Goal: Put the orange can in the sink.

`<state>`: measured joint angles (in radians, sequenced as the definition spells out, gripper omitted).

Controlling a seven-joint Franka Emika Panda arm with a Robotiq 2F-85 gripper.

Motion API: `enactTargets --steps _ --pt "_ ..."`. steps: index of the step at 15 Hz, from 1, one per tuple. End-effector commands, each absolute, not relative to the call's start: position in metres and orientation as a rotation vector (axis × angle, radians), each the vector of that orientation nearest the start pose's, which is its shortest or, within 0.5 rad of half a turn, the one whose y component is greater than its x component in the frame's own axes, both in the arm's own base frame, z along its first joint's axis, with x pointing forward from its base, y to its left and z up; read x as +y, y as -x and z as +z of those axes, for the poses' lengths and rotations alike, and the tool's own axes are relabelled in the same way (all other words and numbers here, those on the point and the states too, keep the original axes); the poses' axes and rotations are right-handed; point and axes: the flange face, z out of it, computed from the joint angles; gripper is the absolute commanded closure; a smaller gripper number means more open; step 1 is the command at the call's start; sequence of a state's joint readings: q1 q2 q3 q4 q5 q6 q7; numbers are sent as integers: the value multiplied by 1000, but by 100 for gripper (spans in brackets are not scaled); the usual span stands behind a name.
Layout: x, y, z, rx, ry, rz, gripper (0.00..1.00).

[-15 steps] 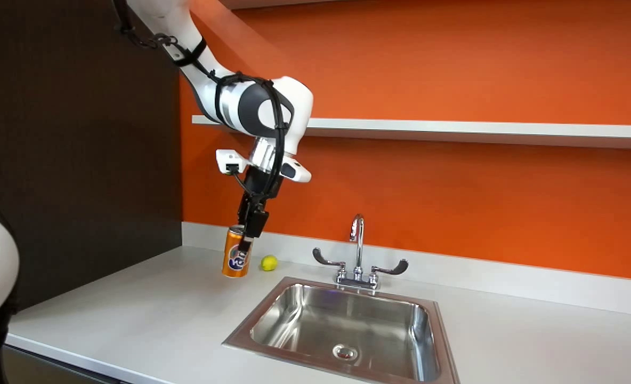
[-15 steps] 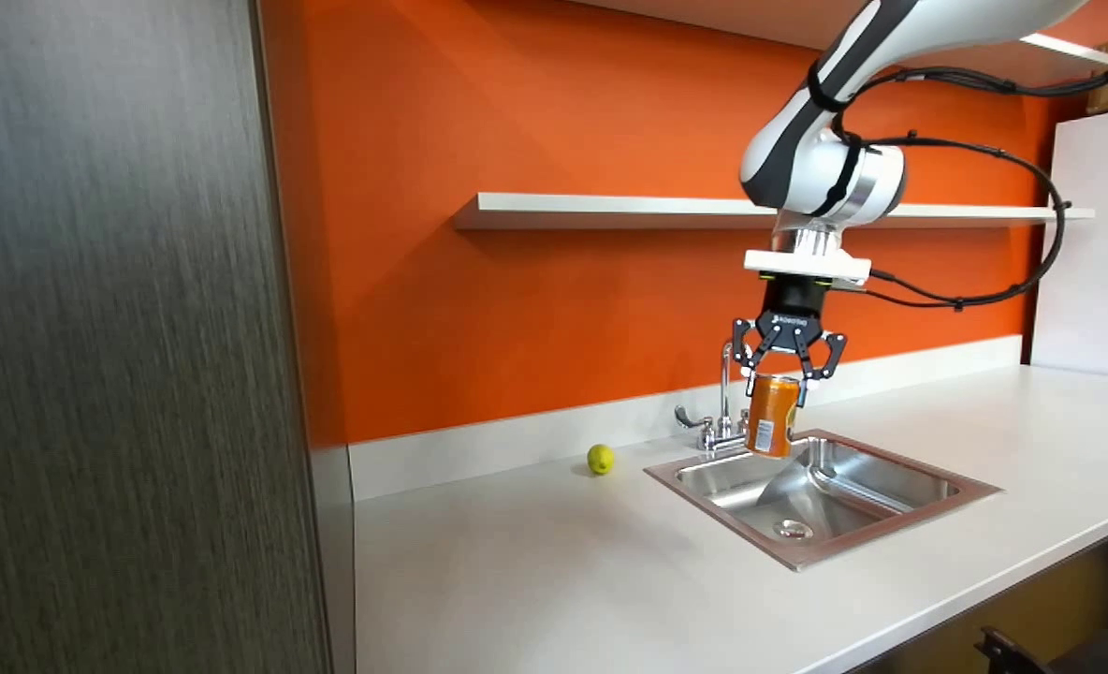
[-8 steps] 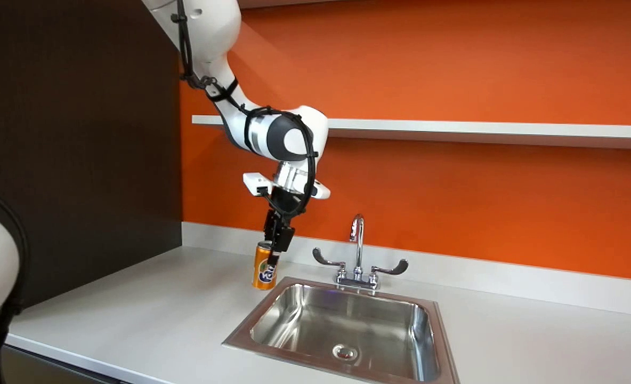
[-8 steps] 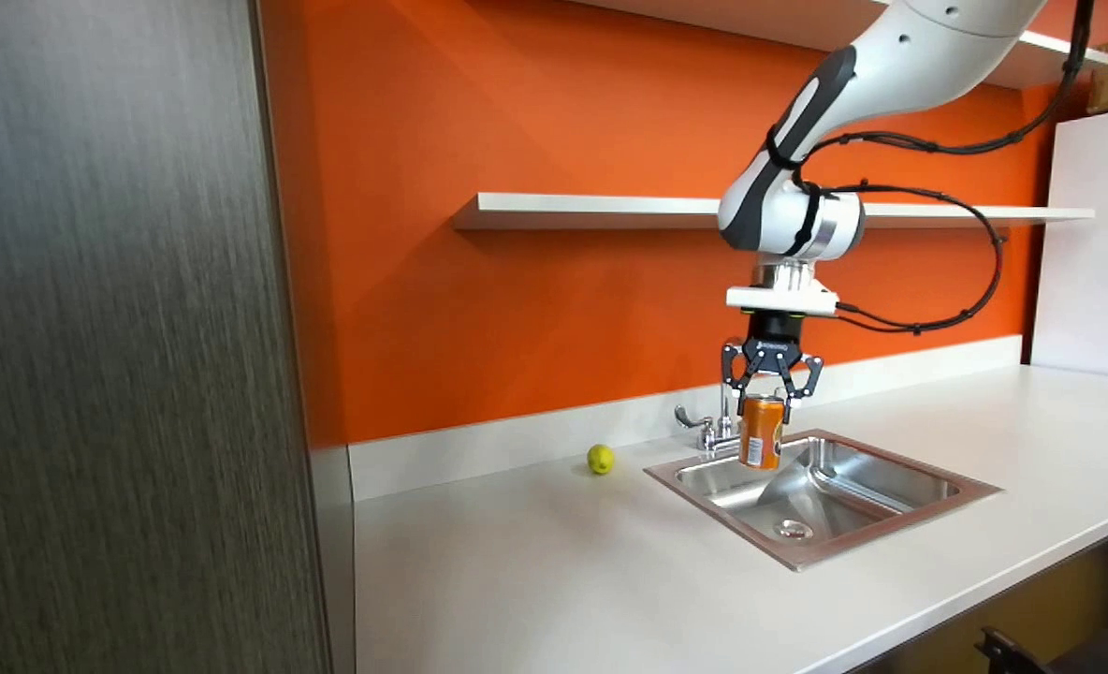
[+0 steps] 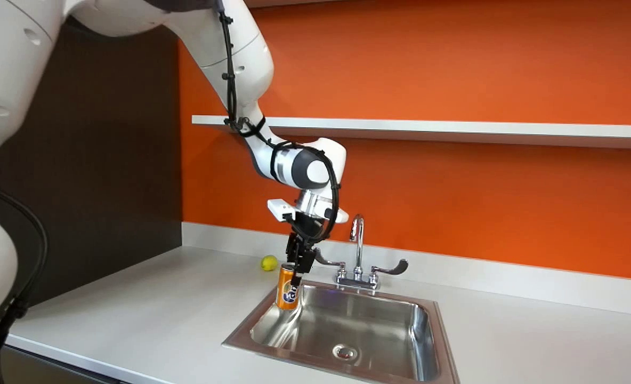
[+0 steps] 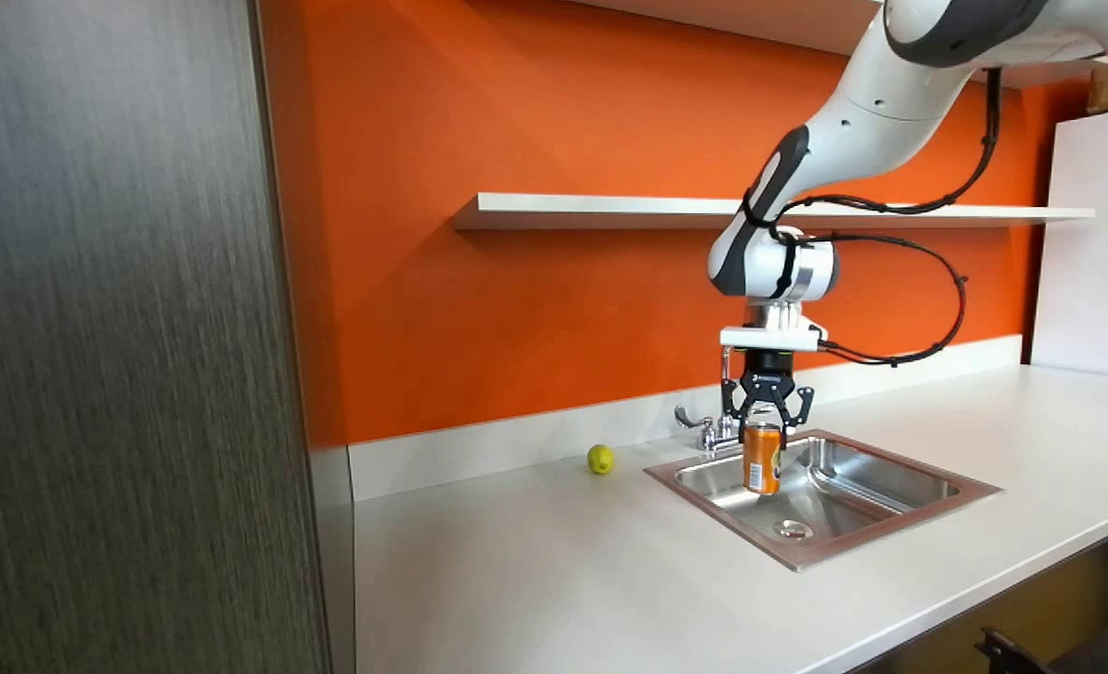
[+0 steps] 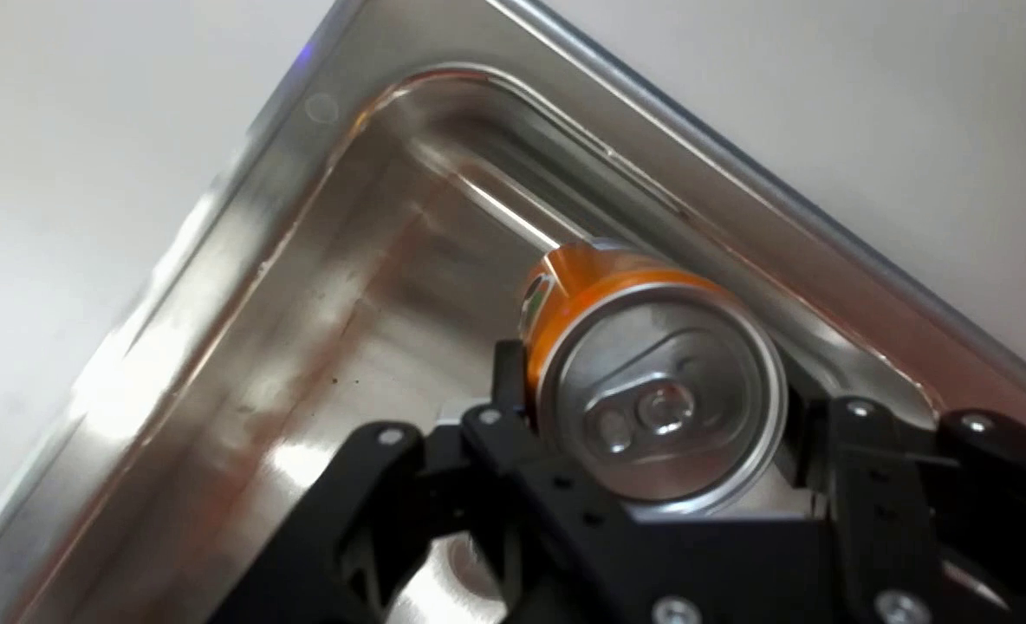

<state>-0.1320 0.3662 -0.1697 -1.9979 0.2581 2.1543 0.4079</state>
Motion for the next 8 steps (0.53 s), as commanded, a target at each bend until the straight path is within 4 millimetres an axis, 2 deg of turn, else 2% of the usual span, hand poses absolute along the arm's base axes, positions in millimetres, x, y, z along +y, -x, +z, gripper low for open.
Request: enactTargets --steps 1,8 --pt "-174 -580 243 1273 2719 319 62" --pt "-180 -588 192 1311 2707 357 62"
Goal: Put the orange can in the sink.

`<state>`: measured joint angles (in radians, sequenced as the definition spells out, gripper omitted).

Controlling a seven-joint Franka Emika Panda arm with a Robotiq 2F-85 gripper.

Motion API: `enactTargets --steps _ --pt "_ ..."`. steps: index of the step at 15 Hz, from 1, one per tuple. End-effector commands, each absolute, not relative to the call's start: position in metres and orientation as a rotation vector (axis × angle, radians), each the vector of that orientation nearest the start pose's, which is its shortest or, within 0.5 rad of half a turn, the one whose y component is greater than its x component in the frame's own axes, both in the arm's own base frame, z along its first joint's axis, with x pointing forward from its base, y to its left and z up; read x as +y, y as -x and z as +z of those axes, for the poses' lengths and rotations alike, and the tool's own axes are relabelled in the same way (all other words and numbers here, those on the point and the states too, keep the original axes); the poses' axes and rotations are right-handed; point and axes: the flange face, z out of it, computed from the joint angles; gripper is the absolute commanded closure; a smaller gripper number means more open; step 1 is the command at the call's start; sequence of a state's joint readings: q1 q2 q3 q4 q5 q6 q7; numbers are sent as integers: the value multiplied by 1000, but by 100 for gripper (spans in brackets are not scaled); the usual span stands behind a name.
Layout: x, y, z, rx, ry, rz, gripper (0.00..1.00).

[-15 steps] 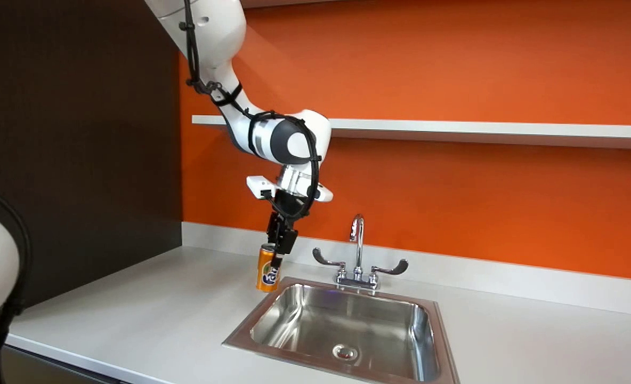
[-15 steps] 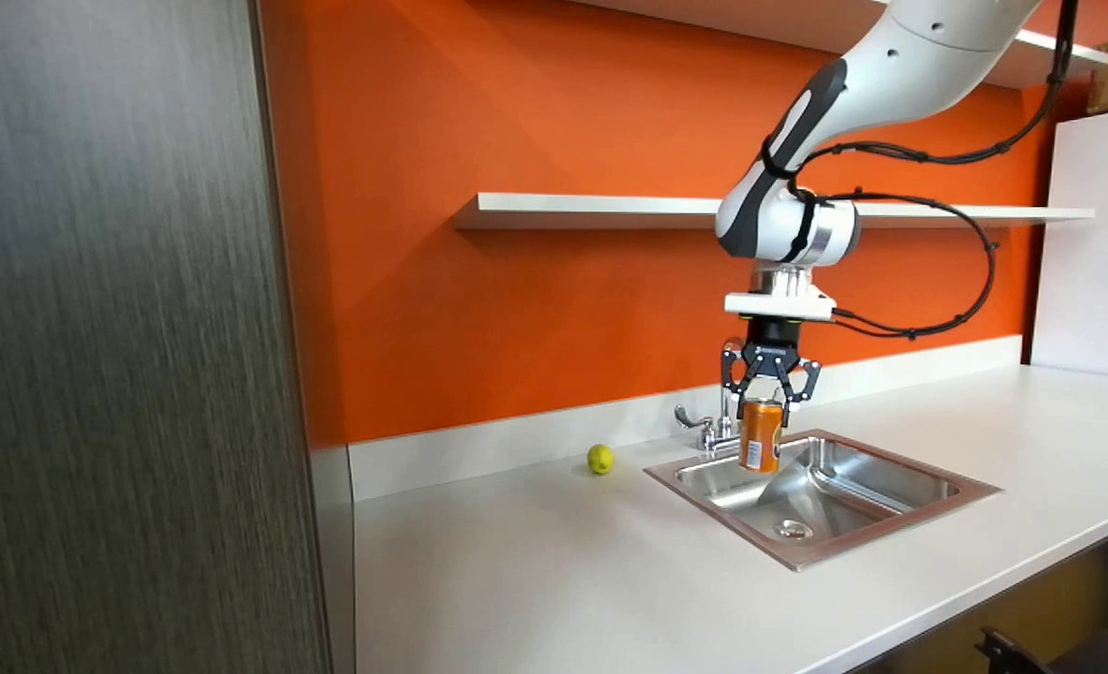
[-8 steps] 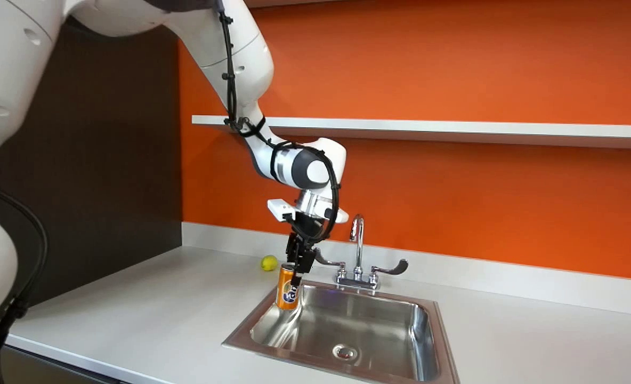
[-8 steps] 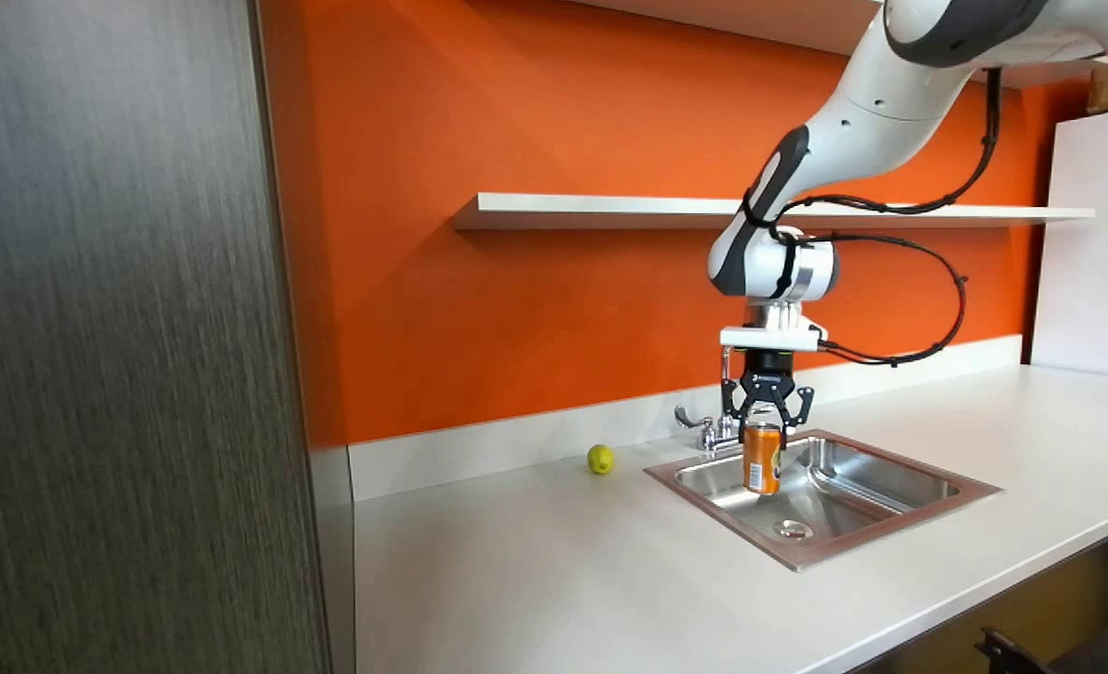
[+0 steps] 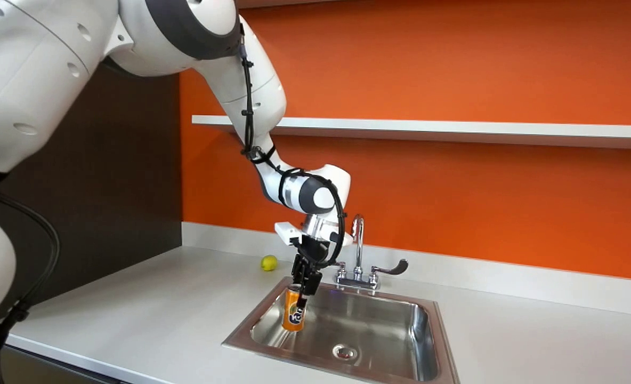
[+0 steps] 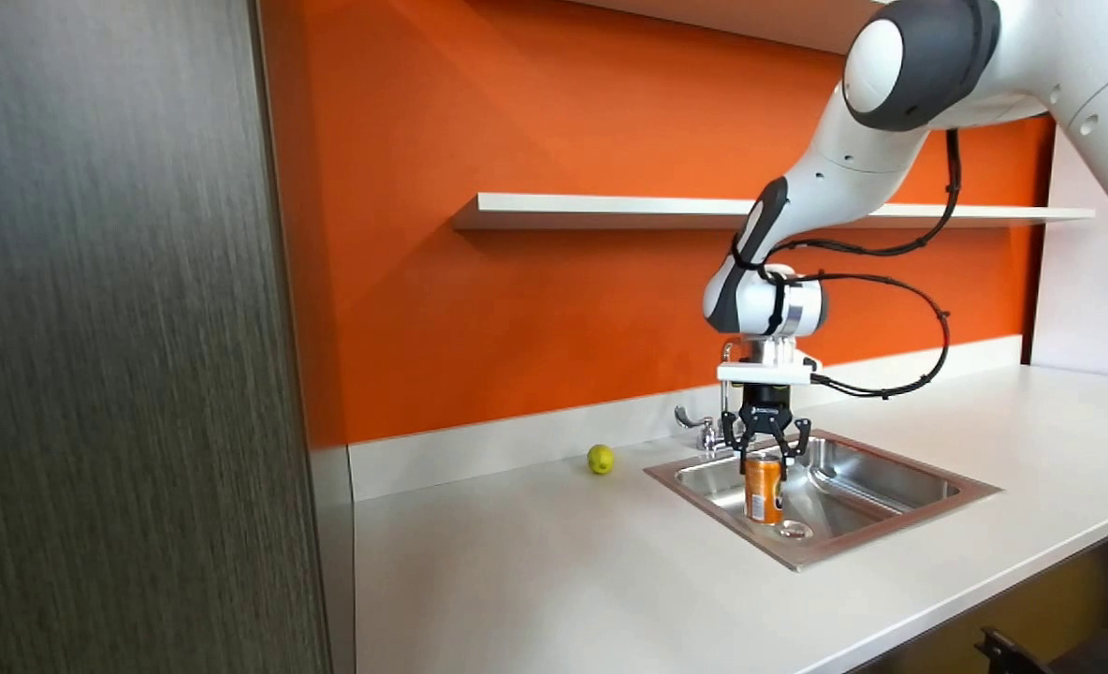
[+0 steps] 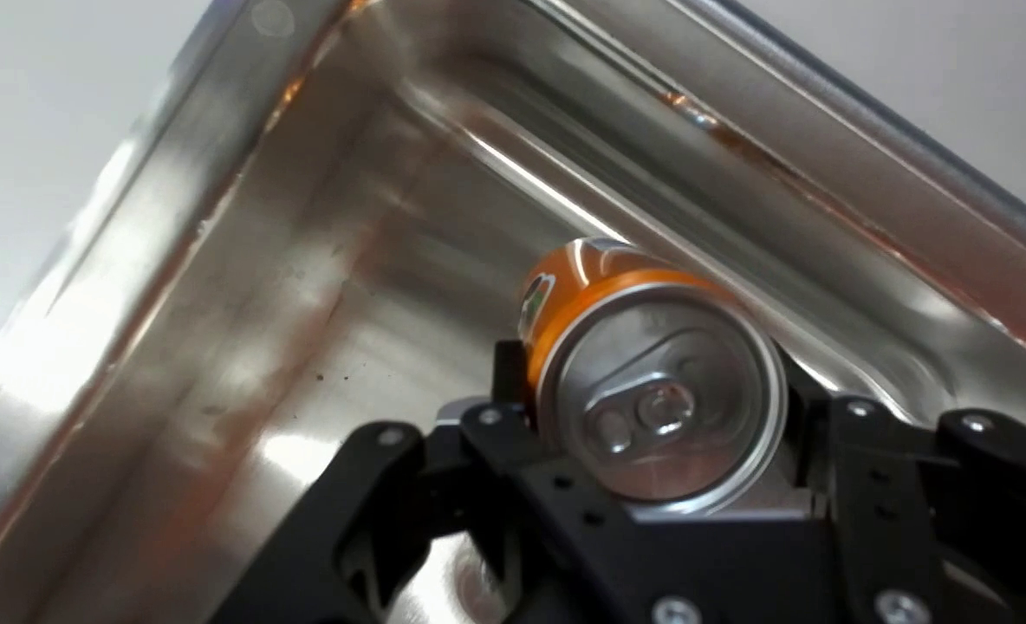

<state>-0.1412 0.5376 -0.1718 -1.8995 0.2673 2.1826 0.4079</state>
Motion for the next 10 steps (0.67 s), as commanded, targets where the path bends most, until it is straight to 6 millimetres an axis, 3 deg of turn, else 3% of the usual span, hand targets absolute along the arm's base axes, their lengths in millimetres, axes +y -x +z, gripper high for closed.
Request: enactTargets --steps 1,10 --pt "-181 -589 186 1318 2702 354 62" --pt "-186 -593 150 1377 2674 327 62"
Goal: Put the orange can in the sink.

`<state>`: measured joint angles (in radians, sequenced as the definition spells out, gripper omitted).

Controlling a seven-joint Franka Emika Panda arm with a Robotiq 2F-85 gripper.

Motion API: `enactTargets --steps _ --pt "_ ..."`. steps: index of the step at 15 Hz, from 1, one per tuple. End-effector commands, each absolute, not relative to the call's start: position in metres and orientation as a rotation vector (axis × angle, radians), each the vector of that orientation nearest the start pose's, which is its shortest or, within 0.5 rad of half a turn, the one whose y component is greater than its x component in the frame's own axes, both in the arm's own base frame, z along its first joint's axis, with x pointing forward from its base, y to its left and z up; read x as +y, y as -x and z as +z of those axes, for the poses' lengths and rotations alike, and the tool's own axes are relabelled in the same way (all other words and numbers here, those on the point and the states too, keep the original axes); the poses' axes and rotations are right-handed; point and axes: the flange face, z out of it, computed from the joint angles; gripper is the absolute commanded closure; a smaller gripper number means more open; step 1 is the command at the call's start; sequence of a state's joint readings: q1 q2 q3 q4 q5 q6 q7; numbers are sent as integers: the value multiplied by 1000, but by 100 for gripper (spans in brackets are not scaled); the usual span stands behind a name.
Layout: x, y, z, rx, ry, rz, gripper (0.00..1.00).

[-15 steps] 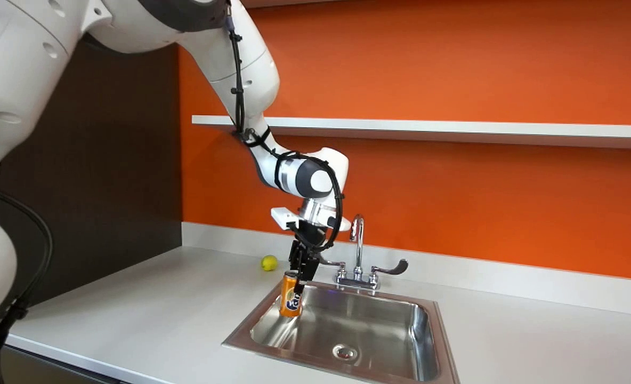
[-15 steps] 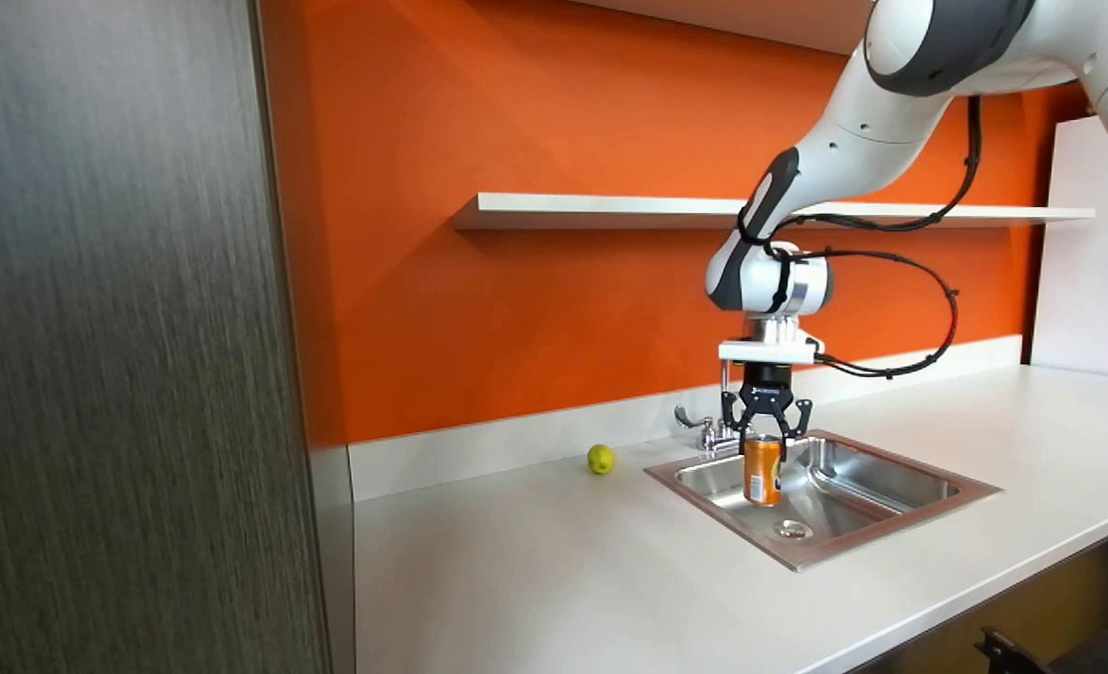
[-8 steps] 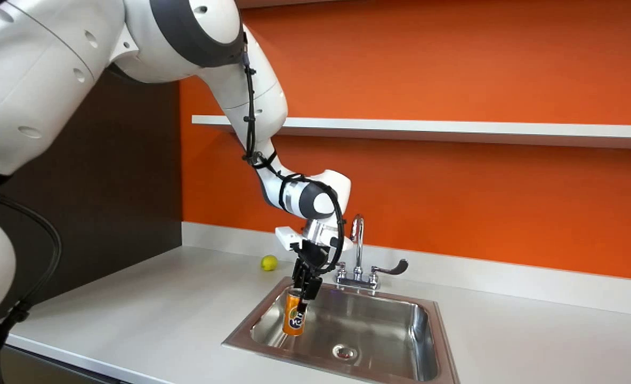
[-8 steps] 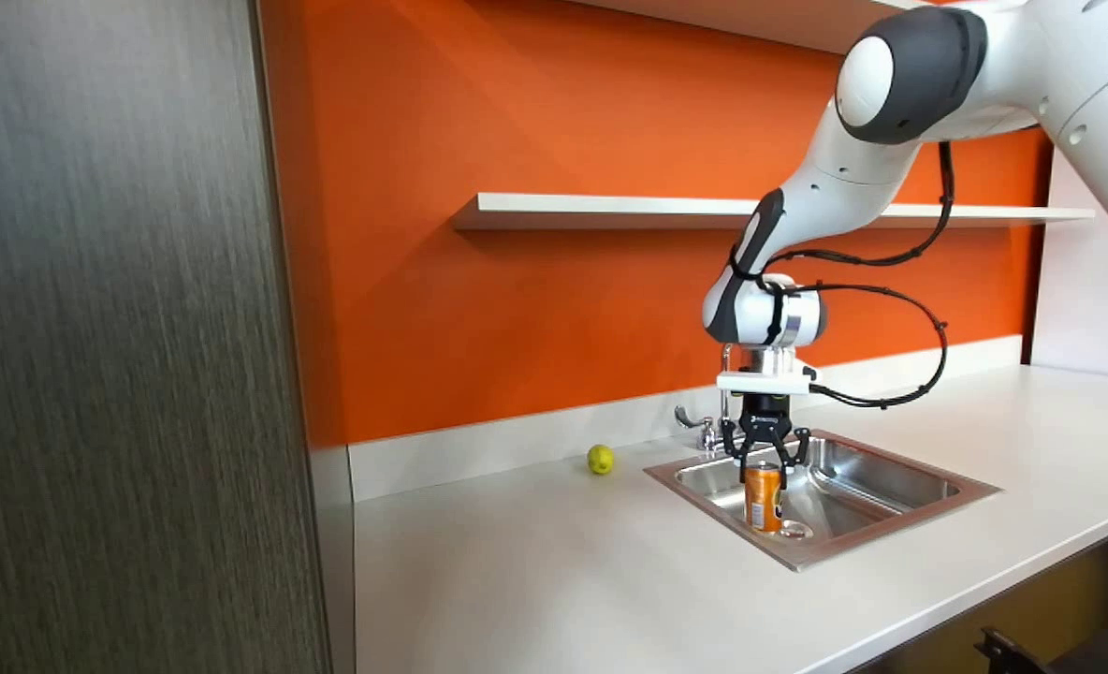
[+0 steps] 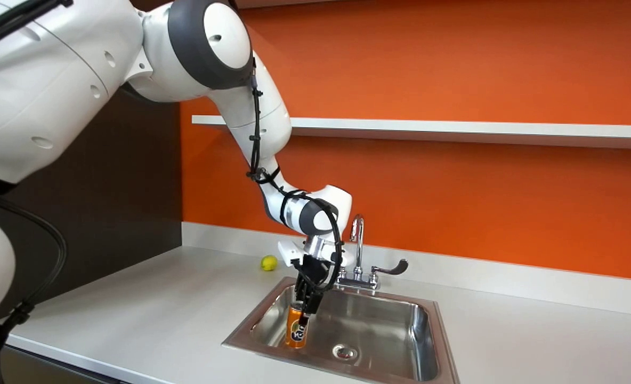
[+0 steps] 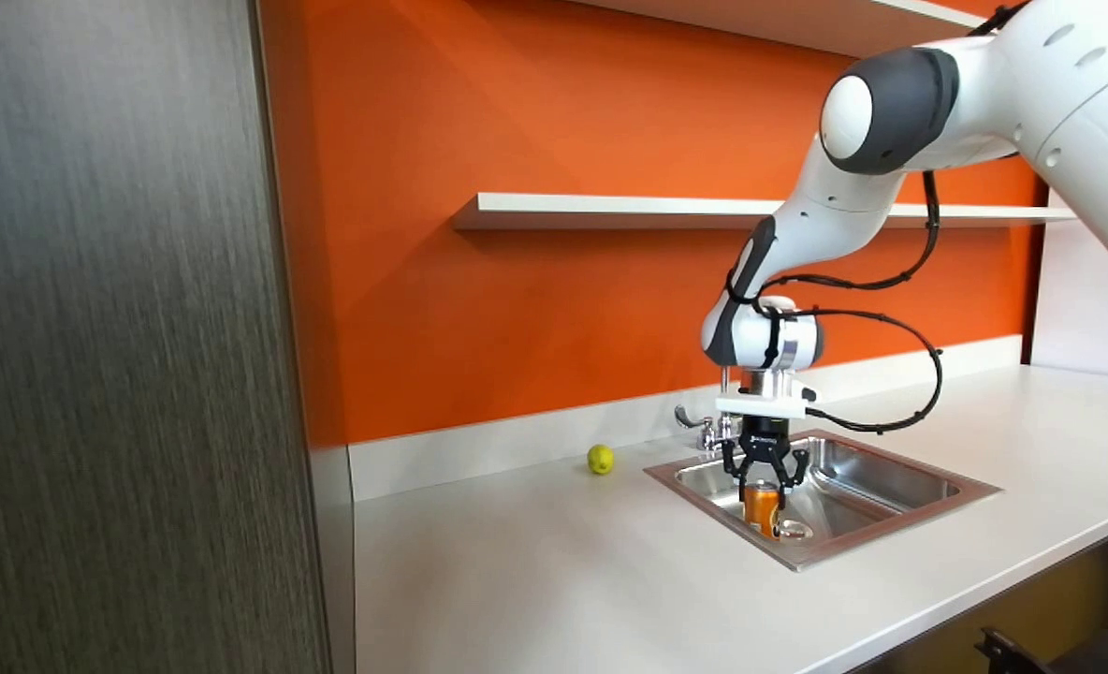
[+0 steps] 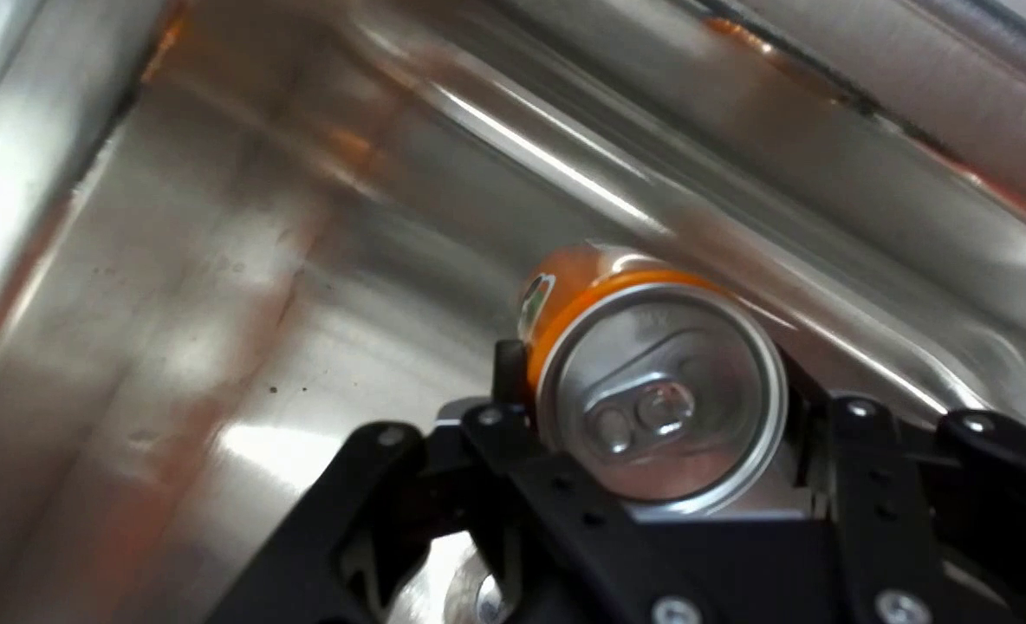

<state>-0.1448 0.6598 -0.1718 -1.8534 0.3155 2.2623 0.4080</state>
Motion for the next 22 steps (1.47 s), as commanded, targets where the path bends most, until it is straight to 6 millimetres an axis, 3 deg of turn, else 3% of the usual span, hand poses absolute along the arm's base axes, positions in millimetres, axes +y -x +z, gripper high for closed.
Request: enactTargets --steps 1,22 --pt "-186 -594 147 1381 2675 321 62" --pt "-188 -599 128 1410 2661 324 62"
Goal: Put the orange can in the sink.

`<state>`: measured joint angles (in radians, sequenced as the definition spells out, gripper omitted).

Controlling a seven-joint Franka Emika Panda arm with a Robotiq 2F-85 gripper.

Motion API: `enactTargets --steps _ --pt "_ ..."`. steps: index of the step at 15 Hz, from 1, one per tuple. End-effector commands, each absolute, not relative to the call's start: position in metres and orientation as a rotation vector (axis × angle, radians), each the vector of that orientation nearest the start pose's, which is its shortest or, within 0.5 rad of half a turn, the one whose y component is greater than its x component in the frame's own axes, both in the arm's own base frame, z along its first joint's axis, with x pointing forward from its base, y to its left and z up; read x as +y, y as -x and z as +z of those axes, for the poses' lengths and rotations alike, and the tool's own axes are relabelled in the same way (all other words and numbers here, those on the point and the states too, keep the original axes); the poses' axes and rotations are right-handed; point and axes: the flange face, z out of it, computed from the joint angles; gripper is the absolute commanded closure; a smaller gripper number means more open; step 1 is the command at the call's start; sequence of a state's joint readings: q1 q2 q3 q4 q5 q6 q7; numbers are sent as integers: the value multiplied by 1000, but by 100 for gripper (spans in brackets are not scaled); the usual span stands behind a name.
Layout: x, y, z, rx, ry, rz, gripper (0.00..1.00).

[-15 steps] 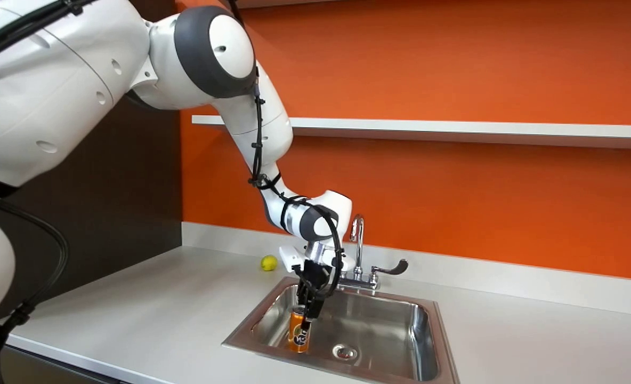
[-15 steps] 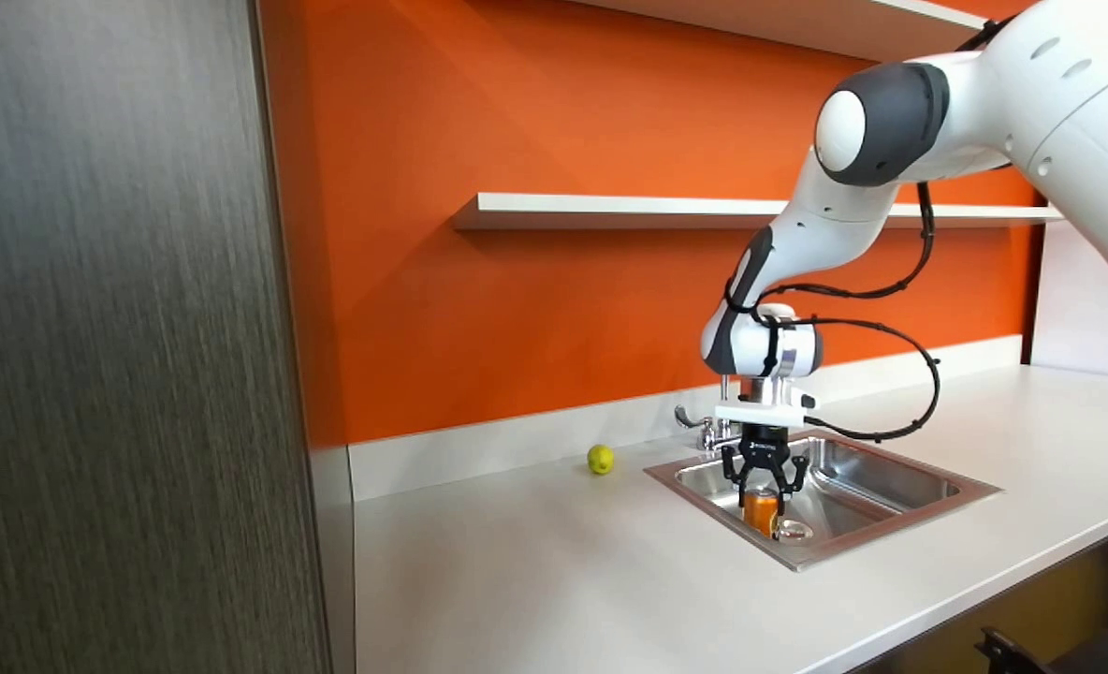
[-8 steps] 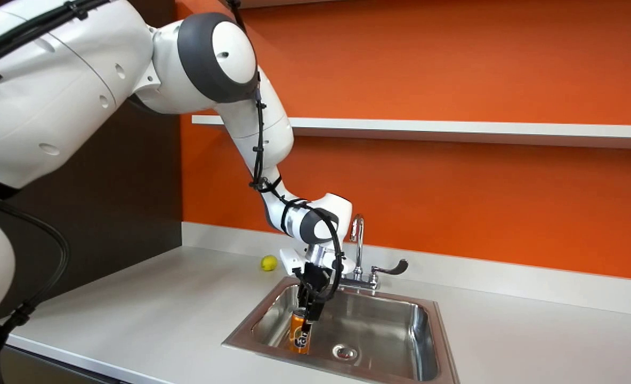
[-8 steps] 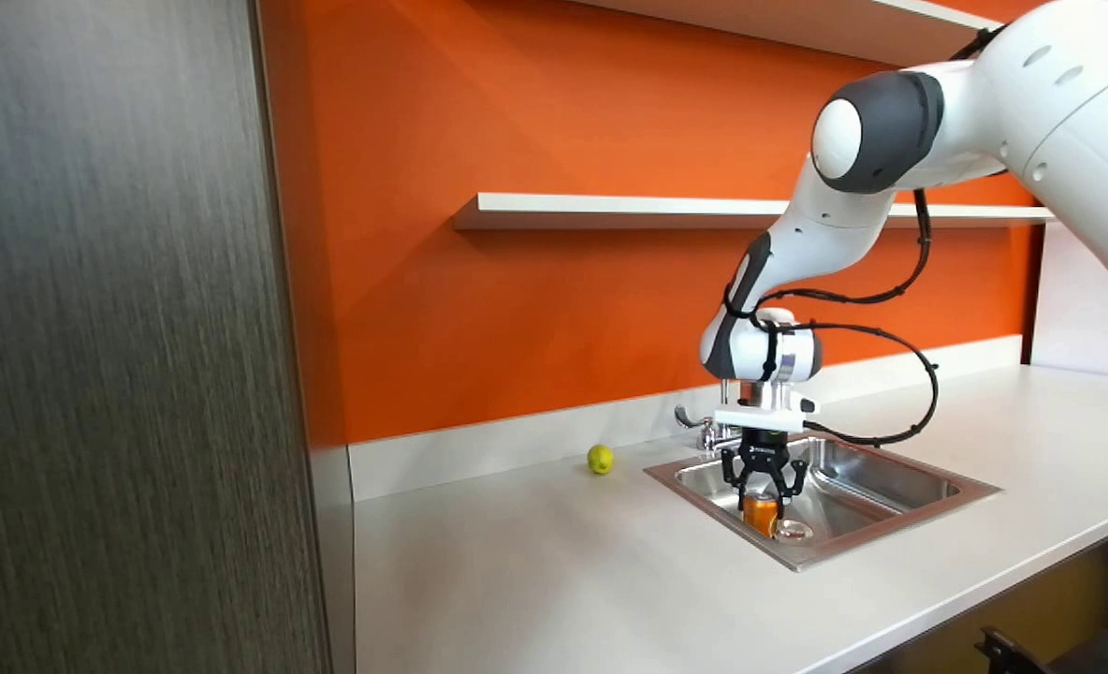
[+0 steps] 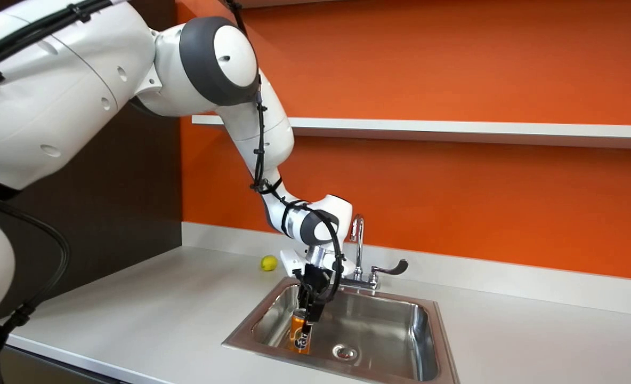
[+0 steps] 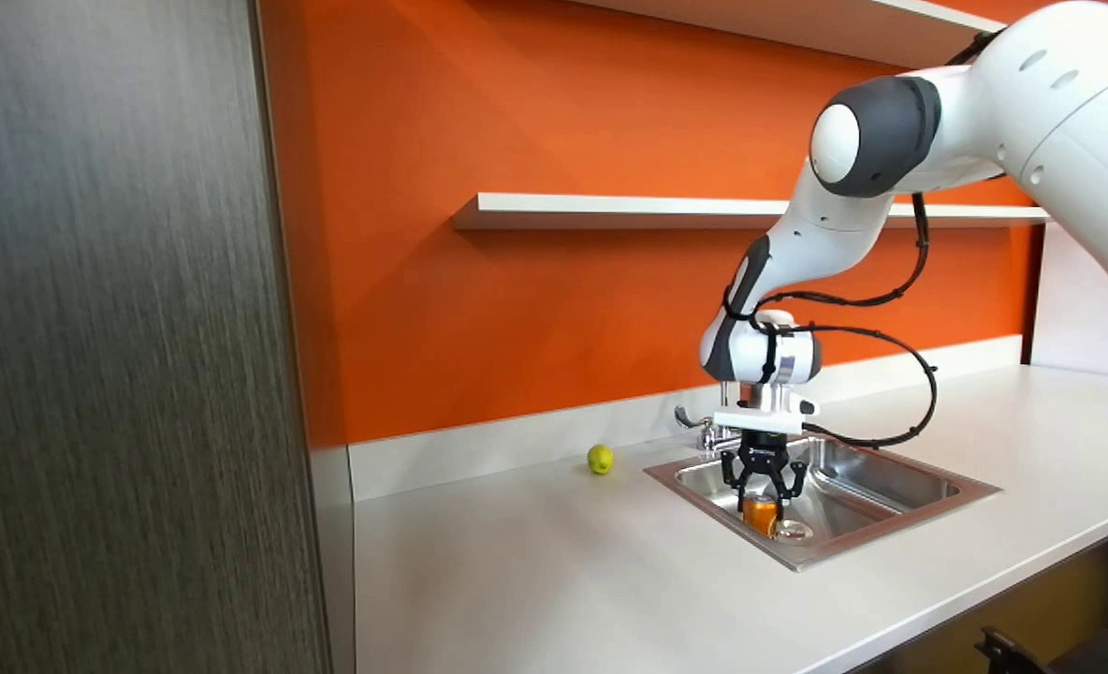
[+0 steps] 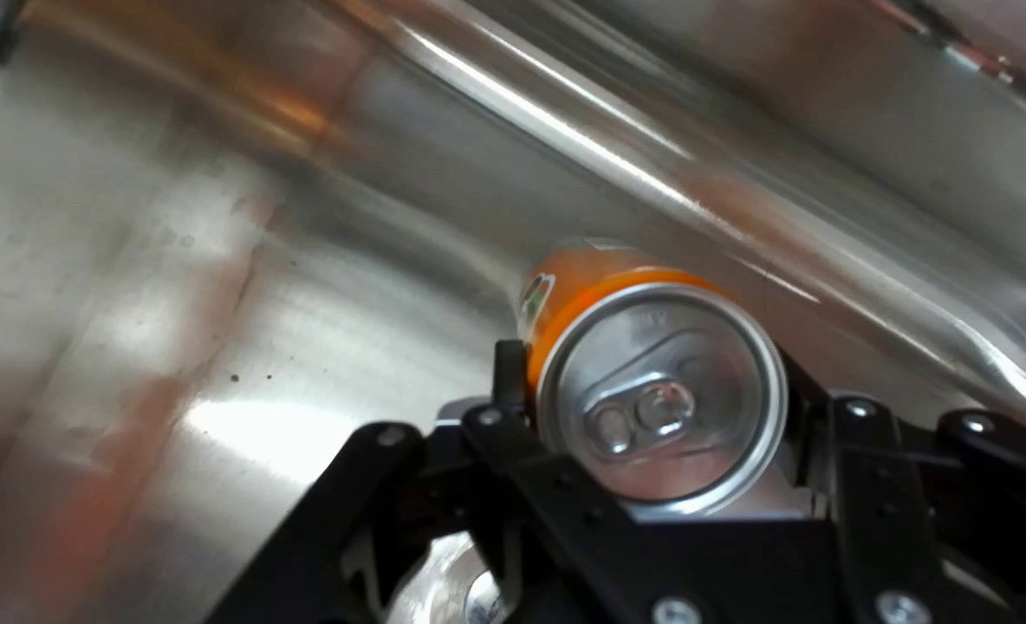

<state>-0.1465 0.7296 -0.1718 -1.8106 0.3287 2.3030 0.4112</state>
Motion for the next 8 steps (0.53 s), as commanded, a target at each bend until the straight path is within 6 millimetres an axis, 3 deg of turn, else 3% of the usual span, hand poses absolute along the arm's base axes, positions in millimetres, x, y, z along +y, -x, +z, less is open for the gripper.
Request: enactTargets --steps 1,4,8 --pt "-189 -599 128 1414 2657 326 12" --pt "-189 -597 133 1423 2647 315 1" --pt "-189 -594 148 1438 2635 298 0"
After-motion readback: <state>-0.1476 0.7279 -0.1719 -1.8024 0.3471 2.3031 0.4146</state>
